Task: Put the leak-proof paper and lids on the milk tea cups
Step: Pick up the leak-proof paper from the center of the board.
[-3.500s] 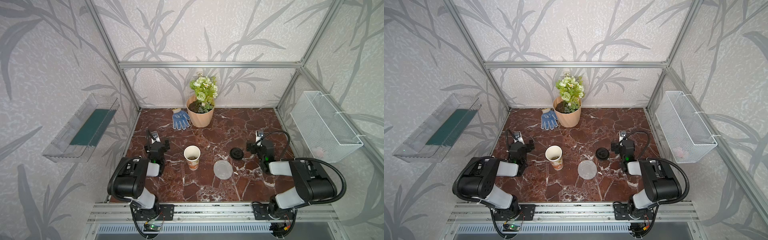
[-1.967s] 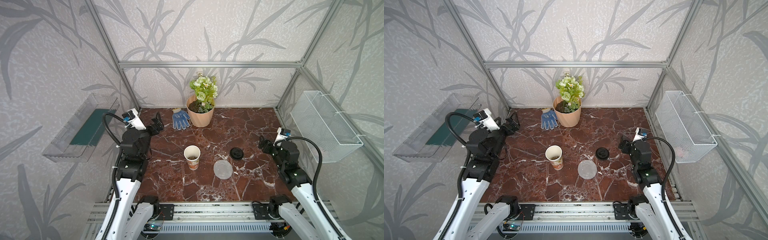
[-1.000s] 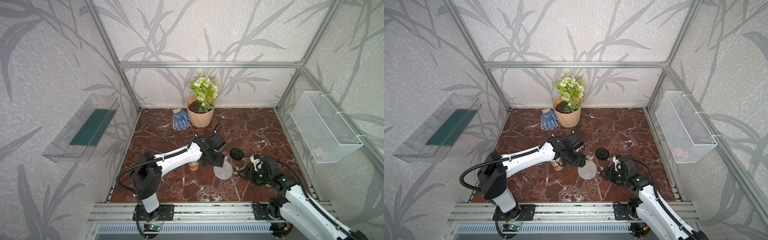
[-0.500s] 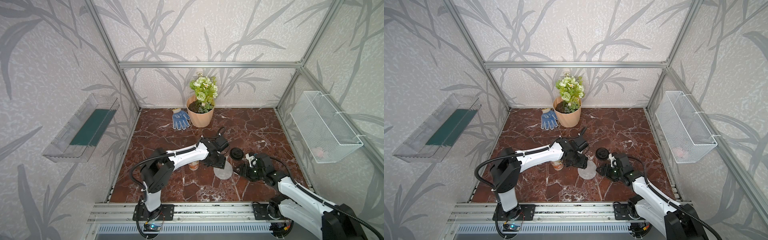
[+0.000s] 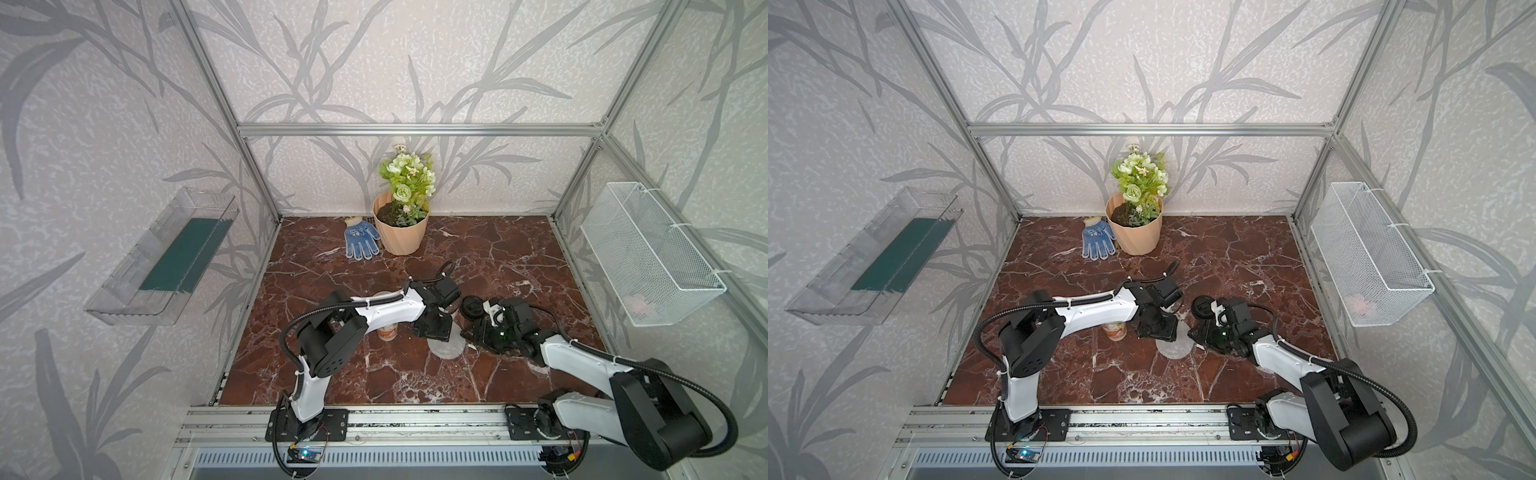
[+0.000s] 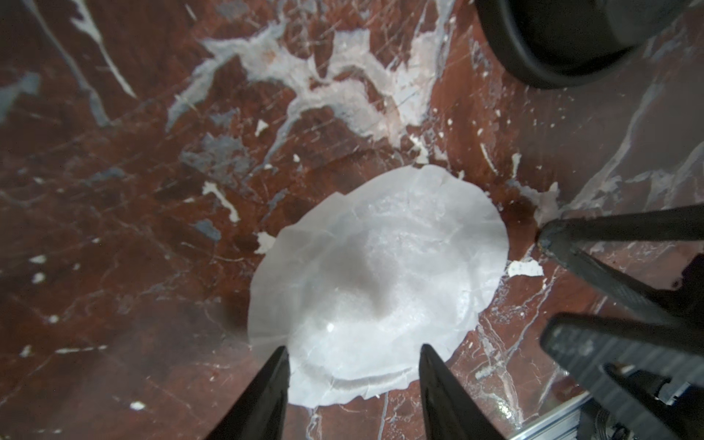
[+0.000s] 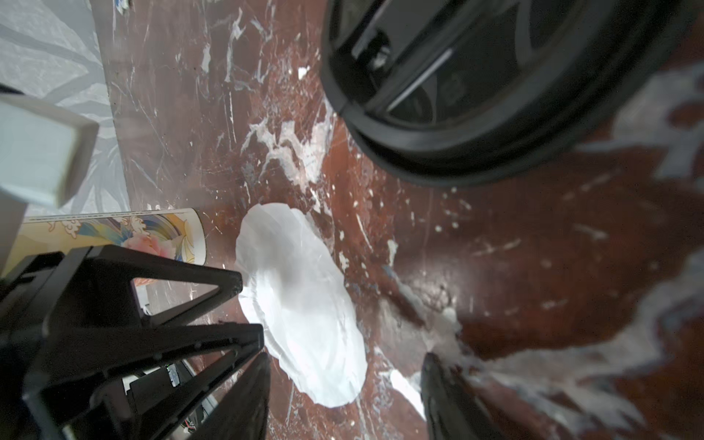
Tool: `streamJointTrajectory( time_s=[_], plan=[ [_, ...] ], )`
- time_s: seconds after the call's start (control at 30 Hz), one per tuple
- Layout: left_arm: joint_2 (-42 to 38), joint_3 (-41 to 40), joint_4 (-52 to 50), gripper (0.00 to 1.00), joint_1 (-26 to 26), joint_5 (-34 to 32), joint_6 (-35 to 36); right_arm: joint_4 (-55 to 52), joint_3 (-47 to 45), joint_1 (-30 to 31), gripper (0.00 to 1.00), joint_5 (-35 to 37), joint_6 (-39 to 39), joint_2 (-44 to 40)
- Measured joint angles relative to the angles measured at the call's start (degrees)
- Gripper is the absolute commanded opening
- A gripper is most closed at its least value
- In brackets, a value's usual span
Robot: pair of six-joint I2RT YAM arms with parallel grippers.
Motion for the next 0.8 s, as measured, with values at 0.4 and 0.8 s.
streamJointTrajectory(
  time_s=[0.4, 0.8],
  plan=[
    [0.1, -3.2, 3.3, 0.43, 0.1, 2.6, -1.0, 12.9, -3.0, -0.3, 0.58, -9.2, -1.0, 5.6],
    [0.1, -3.3, 3.9, 0.42, 0.4, 3.1, -1.0, 28.6, -6.3, -0.3, 0.35, -12.2, 4.6, 12.5]
  ],
)
